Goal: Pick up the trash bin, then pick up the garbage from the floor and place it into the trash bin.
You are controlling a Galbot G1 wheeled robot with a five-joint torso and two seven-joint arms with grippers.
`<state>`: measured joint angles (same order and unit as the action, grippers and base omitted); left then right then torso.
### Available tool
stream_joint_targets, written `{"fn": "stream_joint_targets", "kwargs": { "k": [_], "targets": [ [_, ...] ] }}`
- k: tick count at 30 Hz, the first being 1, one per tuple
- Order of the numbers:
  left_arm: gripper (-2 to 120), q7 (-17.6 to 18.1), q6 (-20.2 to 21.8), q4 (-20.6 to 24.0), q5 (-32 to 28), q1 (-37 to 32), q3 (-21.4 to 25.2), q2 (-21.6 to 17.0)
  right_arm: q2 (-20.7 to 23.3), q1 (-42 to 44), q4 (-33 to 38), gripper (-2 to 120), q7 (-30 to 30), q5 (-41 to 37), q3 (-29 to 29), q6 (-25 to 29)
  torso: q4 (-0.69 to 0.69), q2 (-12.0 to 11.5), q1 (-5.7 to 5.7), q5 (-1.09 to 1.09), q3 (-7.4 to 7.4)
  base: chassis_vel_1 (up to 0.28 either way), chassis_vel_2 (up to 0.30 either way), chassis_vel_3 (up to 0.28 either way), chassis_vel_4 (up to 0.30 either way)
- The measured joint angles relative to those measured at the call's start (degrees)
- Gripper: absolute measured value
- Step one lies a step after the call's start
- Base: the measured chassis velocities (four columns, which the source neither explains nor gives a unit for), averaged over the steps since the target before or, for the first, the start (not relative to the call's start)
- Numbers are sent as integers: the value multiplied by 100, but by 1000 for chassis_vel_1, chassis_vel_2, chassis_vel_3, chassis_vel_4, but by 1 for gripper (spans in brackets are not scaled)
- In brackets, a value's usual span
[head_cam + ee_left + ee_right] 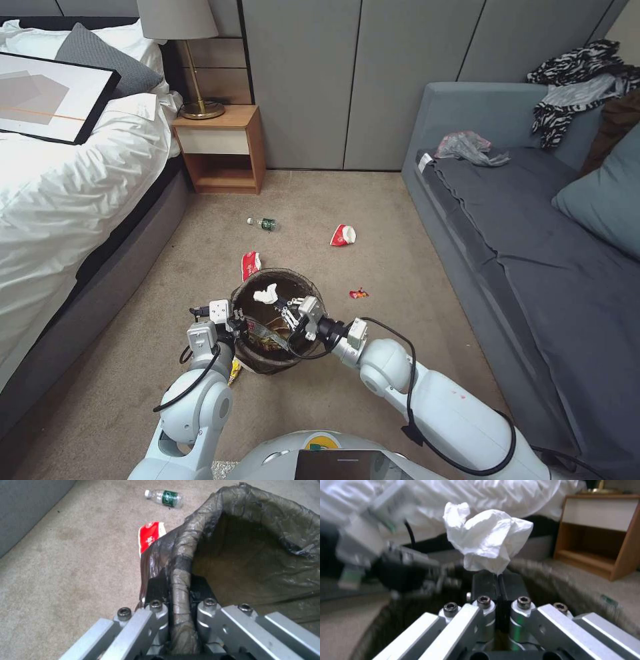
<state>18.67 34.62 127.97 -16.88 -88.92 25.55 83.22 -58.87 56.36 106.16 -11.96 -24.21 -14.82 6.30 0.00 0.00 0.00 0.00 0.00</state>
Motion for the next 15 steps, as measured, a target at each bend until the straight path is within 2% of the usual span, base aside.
{"fn": "stream_joint_targets", "kwargs": {
  "k": [8, 10, 11, 15],
  "targets": [
    [4, 9, 11, 22, 8, 10, -16, 3, -63, 72, -365, -2, 58, 173, -106, 4, -1, 0, 0, 0, 0, 0, 0, 0, 0],
    [4, 9, 12, 23, 8, 11, -20, 3, -77, 122, -407, 7, 74, 232, -99, -11, -1, 0, 0, 0, 0, 0, 0, 0, 0],
    [4, 9, 12, 23, 8, 11, -20, 3, -77, 122, -407, 7, 74, 232, -99, -11, -1, 0, 0, 0, 0, 0, 0, 0, 0],
    [4, 10, 15, 24, 10, 25, -27, 5, -100, 155, -417, 25, 89, 299, -43, -52, -1, 0, 0, 0, 0, 0, 0, 0, 0]
  ]
}}
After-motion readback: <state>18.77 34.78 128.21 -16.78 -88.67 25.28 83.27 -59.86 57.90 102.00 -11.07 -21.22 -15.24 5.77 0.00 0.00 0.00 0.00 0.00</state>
